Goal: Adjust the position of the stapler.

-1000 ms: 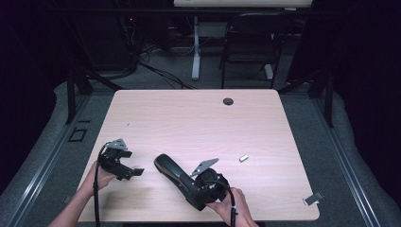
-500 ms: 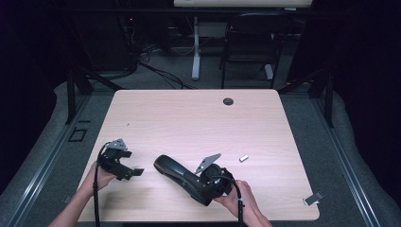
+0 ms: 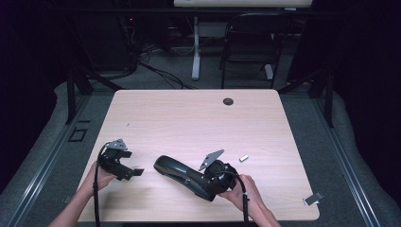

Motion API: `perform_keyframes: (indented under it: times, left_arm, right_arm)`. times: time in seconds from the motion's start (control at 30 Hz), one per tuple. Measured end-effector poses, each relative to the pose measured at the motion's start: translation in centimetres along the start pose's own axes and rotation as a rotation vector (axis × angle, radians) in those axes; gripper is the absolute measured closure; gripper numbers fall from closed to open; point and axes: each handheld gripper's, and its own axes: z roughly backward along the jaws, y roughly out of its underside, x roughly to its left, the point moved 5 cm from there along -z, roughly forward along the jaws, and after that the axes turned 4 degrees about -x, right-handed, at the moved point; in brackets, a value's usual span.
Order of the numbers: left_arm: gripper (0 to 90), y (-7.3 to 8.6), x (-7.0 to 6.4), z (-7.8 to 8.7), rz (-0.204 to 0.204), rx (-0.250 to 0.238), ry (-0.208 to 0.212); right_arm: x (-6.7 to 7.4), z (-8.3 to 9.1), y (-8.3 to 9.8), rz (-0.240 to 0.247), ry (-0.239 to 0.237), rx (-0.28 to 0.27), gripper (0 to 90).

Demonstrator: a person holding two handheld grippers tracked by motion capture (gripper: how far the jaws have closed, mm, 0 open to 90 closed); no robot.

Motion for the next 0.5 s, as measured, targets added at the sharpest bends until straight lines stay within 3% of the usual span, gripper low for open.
perform_keyframes:
  times: [0.5]
  left_arm:
    - [0.0,0.1,0.0,-0.1,-0.003,0.009,0.0]
  right_arm:
    - [-1.3,0.4,0.4,0.017,0.015,0.006,57.0]
